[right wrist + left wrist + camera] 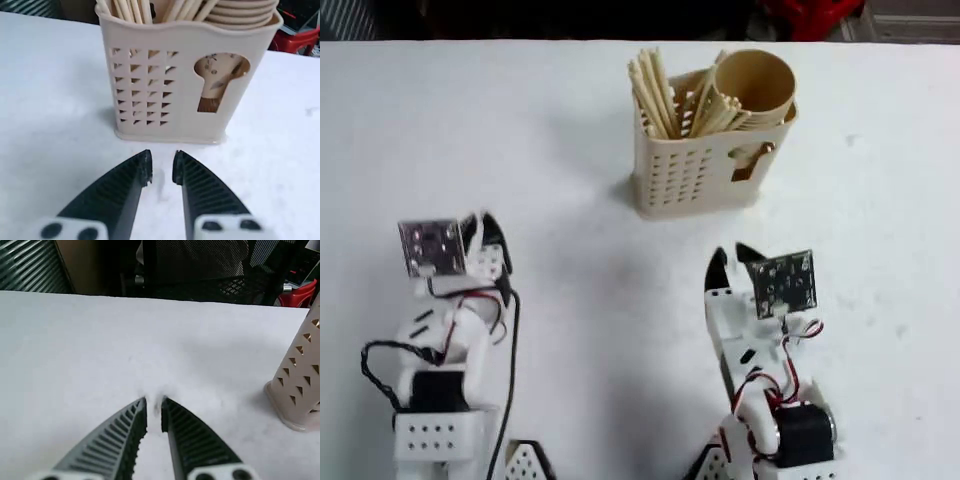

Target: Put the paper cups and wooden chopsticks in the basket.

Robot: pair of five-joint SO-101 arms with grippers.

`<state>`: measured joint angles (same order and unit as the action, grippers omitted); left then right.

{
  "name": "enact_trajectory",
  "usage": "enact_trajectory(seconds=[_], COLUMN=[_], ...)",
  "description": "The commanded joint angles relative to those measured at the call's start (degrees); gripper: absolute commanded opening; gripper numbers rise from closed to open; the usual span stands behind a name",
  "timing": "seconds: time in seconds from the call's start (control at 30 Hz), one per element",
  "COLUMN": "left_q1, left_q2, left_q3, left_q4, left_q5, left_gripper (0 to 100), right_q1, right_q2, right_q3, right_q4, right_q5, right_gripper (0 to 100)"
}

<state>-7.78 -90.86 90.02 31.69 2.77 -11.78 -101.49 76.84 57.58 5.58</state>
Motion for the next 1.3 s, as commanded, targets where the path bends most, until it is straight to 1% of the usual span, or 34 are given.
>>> enact_trajectory(seconds=[0.0, 0.03, 0.1, 0.2, 0.37, 0.47, 0.57, 0.6, 1.27], left_q1=[0.3, 0.3, -0.7, -0.7, -1.9, -3.5, -3.6, -3.6, -3.6], left_q2=[-9.7, -11.6, -14.2, -13.6, -13.3, -13.3, -13.3, -13.3, -13.3], left_q3=[7.3, 7.1, 7.0, 7.0, 7.0, 7.0, 7.0, 7.0, 6.9], left_q4=[-0.9, 0.6, 6.2, 11.3, 23.5, 31.1, 38.7, 41.5, 41.8], left_q5=[-0.4, -0.4, -0.4, -0.4, -0.4, -0.4, -0.4, -0.4, -0.4], left_gripper=[8, 7, 8, 8, 7, 7, 7, 7, 7], right_q1=[4.2, 5.4, 7.3, 9.5, 12.3, 12.8, 12.8, 12.8, 12.8], right_q2=[0.0, 0.0, 0.0, -0.4, -1.5, -0.7, -1.3, -1.5, -1.6], right_q3=[2.6, 4.6, 8.4, 12.0, 20.3, 20.0, 20.0, 20.0, 20.0], right_q4=[0.5, 0.5, 0.1, -0.7, -0.4, 5.8, 15.4, 15.3, 15.2], right_q5=[0.2, 0.2, 0.2, 0.2, 0.1, 0.0, -0.1, 0.0, 0.0], right_gripper=[8.7, 8.7, 8.7, 8.7, 8.6, 8.5, 8.5, 8.5, 8.5])
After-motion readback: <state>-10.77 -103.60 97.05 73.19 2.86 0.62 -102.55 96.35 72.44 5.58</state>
